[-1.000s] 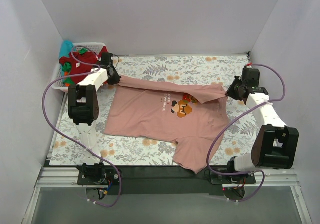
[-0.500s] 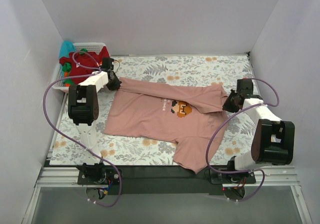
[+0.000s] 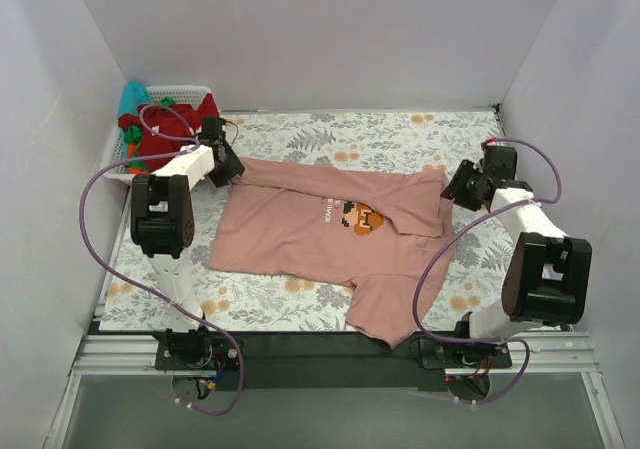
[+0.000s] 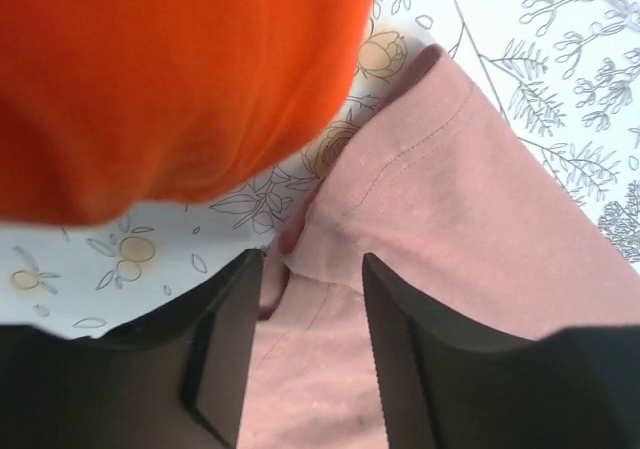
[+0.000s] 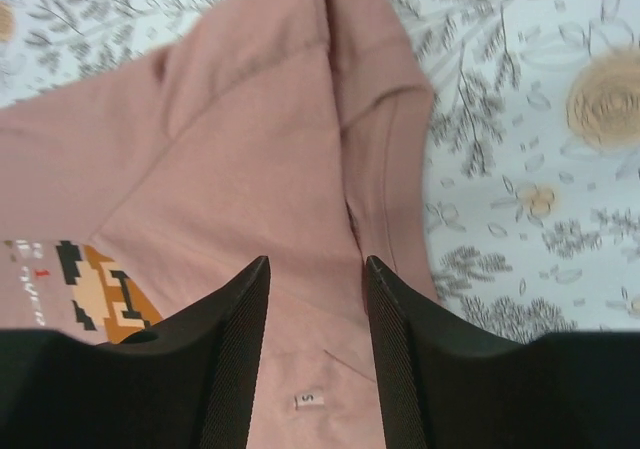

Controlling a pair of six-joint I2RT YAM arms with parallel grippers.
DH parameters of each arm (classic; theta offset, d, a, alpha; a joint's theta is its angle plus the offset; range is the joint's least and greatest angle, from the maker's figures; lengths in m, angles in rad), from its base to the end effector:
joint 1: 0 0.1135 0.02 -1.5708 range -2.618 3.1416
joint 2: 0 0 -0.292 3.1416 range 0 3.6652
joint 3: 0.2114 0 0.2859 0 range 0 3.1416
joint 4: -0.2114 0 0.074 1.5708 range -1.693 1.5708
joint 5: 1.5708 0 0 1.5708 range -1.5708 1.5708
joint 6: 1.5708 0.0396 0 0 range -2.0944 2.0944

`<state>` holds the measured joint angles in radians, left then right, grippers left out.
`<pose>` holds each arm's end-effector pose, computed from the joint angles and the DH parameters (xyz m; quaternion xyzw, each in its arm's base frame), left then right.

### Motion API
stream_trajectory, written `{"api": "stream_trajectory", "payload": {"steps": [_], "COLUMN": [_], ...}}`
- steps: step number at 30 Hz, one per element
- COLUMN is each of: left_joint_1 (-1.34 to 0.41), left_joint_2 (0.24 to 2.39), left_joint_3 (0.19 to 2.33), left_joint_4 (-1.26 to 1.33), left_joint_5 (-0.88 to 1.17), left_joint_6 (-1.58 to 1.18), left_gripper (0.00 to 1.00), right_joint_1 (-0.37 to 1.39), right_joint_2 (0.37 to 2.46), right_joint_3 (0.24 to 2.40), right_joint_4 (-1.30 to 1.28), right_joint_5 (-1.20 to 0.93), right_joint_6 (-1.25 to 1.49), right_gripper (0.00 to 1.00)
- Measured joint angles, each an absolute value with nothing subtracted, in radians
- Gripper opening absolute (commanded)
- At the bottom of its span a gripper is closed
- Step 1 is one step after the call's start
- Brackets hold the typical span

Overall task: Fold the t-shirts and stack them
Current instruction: Fold the tshirt

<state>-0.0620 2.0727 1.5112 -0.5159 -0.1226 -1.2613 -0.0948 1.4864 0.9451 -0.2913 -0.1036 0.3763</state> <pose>0.4821 -0.0251 0.1716 -0.5586 0.7906 -0.1029 0.2288 0.3410 -0.0283 0.2280 0.1992 0.9100 0.0984 0.3500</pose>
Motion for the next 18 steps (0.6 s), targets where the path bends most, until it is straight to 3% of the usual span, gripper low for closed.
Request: {"api": "stream_trajectory", "payload": {"steps": [10,18], "left_joint_1": [-0.060,-0.079], "left_joint_2": [1.967,2.057], "left_joint_3": [1.509,1.583], "left_joint_4": [-0.507,-0.472], "left_joint_5": [-0.114,-0.079], "left_joint_6": [-1.280,-1.276], "left_gripper": [0.46,0.38], "right_joint_1": [-0.139,-0.163], "right_joint_2": [1.674,1.854], "right_joint_3": [1.047,1.152], "right_joint_4": [-0.093,-0.019], "right_joint_5": [-0.278,-0.339], "right_joint_6": [0.363,0.363], "right_gripper": [0.48,0.48]}}
